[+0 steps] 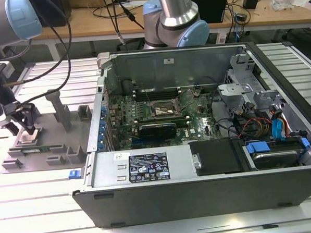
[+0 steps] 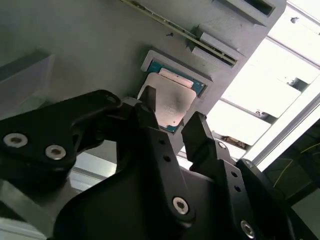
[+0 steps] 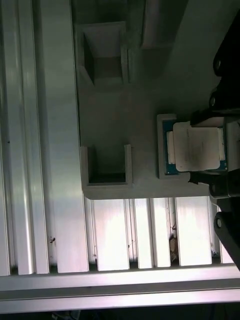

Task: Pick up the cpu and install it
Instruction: 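Pick up the cpu and move it towards the insertion slot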

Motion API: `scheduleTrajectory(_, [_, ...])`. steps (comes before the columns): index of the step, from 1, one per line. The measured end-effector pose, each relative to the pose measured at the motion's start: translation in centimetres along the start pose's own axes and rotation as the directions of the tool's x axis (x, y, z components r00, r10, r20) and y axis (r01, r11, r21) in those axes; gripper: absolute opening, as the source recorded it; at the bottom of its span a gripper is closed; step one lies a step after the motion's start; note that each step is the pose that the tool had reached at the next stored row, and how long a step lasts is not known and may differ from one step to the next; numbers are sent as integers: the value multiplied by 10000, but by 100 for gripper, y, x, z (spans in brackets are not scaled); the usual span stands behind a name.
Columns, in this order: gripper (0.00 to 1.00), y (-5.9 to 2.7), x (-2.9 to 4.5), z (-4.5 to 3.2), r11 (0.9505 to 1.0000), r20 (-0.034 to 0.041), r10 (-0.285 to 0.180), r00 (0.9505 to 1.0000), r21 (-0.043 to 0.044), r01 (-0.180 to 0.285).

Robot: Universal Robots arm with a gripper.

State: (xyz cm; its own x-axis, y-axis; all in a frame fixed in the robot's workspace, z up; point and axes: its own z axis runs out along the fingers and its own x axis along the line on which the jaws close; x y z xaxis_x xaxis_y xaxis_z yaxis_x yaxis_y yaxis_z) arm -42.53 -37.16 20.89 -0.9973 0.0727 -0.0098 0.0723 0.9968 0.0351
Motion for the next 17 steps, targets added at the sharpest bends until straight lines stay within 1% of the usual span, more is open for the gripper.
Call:
scheduleTrajectory(1, [54,0,0,0,10000,1,0,10000,0,0])
scheduleTrajectory(2, [54,0,1,0,10000,8,0,10000,0,0])
scheduleTrajectory(4, [54,0,6,2,10000,270,-22,9996,-19,23])
scheduleTrajectory(5, [54,-1,7,6,10000,364,-41,9993,-26,42])
scheduleTrajectory(6, [54,-2,7,14,10000,397,-56,9992,-29,57])
scheduleTrajectory(9, [54,-2,8,54,10000,398,-67,9992,-28,68])
scheduleTrajectory(11, [54,-3,9,80,10000,366,-65,9993,-26,66])
scheduleTrajectory(13, [54,-4,9,86,10000,351,-66,9994,-24,67])
scheduleTrajectory(17, [56,-4,8,88,10000,353,-66,9994,-26,67])
